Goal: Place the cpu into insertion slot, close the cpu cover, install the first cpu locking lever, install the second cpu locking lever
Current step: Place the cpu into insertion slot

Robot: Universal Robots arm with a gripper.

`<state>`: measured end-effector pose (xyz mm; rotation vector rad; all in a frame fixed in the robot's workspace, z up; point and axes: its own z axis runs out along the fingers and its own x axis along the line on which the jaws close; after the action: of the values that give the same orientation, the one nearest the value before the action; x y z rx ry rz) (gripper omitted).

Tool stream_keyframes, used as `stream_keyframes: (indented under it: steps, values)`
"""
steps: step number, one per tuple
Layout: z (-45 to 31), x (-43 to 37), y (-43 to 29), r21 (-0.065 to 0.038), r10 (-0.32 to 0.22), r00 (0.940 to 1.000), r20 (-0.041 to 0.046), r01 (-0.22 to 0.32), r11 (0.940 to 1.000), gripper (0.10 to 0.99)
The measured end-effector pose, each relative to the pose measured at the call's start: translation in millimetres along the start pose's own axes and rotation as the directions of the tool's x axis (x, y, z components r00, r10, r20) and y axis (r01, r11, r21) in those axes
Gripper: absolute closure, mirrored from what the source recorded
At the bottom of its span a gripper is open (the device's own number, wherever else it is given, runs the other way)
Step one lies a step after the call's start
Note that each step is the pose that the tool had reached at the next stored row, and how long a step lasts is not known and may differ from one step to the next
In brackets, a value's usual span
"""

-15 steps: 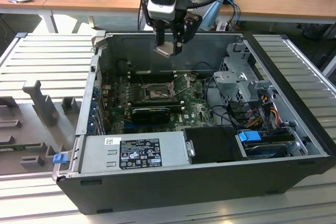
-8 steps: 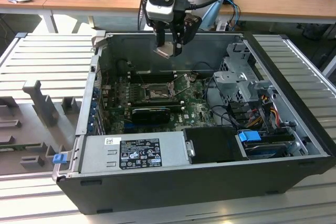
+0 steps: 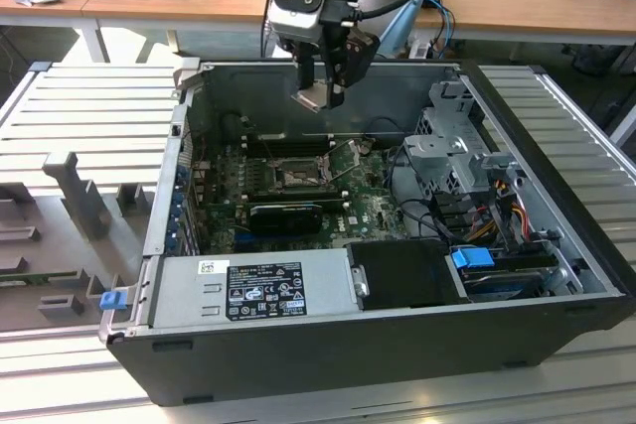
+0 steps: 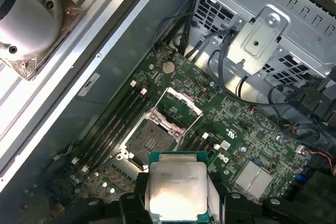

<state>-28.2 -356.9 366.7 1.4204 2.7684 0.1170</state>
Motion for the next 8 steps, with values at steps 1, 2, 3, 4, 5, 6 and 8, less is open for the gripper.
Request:
stream_keyframes:
  steps: [1,2,3,4,5,6,8]
  values:
    - [0.3,0.0,0.0,0.0,0.019,0.9998,0.0016,-0.019,0.9998,0.557]
    - [0.5,0.0,0.0,0.0,0.028,0.9996,0.0024,-0.028,0.9996,0.557]
    - [0.6,0.0,0.0,0.0,0.036,0.9993,0.0032,-0.036,0.9993,0.557]
    - [0.8,0.0,-0.1,0.0,0.046,0.9989,0.004,-0.046,0.999,0.557]
    - [1.0,0.0,-0.1,0.0,0.055,0.9985,0.0047,-0.055,0.9985,0.557]
    - [1.3,0.0,-0.1,-0.001,0.067,0.9977,0.0057,-0.067,0.9977,0.557]
    - [1.6,0.0,-0.1,-0.001,0.086,0.9963,0.0072,-0.086,0.9963,0.557]
